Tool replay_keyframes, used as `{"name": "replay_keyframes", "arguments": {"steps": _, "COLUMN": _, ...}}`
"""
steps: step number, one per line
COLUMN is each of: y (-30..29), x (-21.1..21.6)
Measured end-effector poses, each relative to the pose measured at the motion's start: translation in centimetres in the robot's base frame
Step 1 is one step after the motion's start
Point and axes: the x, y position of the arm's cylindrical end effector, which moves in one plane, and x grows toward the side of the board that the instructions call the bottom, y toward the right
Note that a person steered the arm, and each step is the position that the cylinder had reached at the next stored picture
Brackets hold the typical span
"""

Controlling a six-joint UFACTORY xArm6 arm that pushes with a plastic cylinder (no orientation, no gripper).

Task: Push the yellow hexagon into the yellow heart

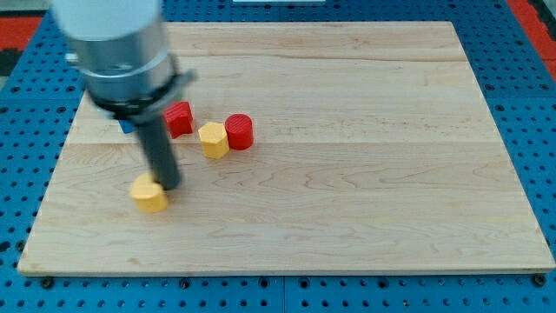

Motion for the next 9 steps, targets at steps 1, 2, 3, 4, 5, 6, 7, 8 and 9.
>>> {"name": "replay_keyframes", "arguments": {"steps": 1, "y": -1.7, "x": 0.4}}
{"name": "replay_keyframes", "arguments": {"steps": 2, "y": 1.1, "x": 0.3}}
{"name": "replay_keyframes", "arguments": {"steps": 3, "y": 10.7, "x": -0.3}}
{"name": "replay_keyframes", "arguments": {"steps": 4, "y": 15.0, "x": -3.1}}
{"name": "replay_keyframes", "arguments": {"steps": 5, "y": 12.7, "x": -8.4}}
{"name": "replay_keyframes", "arguments": {"steps": 6, "y": 10.0, "x": -9.9}}
{"name": "replay_keyframes", "arguments": {"steps": 7, "y": 9.0, "x": -6.2}}
{"name": "replay_keyframes", "arguments": {"steps": 8, "y": 8.6, "x": -3.0}}
{"name": "replay_keyframes", "arguments": {"steps": 9, "y": 7.0, "x": -1.3}}
